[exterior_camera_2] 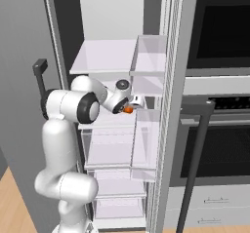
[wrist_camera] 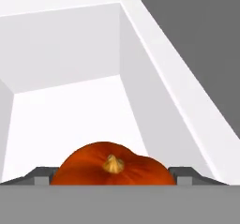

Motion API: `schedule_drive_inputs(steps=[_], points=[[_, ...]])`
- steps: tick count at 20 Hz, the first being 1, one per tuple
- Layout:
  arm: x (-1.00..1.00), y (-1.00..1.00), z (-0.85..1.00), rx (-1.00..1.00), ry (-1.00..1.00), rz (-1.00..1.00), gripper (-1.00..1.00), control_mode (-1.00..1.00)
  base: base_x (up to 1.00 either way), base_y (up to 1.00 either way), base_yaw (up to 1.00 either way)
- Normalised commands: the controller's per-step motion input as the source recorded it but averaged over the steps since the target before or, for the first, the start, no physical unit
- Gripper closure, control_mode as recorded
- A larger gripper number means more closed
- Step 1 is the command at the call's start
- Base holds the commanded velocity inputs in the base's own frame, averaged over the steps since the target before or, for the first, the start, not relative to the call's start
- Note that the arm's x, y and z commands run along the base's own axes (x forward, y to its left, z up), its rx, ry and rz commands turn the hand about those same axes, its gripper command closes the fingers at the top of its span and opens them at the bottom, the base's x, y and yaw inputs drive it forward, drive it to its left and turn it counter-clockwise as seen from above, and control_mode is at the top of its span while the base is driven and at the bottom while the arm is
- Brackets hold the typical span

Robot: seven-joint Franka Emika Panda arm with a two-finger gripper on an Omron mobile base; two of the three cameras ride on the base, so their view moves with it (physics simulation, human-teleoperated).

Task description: Place one squash and one chicken drumstick in each tupperware on the nearby counter, to pack two identical lunches.

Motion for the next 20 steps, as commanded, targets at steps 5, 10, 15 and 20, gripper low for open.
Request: schedule_drive_inputs(steps=[5, 10, 15, 20], points=[[-0.83, 0.13, -0.32, -0.02, 0.04, -0.01, 1.00, -1.00, 0.00, 0.00, 0.00], [-1.00, 0.00, 0.11, 0.00, -0.10, 0.00, 1.00, -1.00, 0.00, 0.00, 0.00], [-1.00, 0.00, 0.20, 0.00, -0.07, 0.00, 1.00, -1.00, 0.00, 0.00, 0.00], [-1.00, 0.00, 0.95, 0.00, 0.00, 0.00, 1.00, -1.00, 0.00, 0.00, 0.00]])
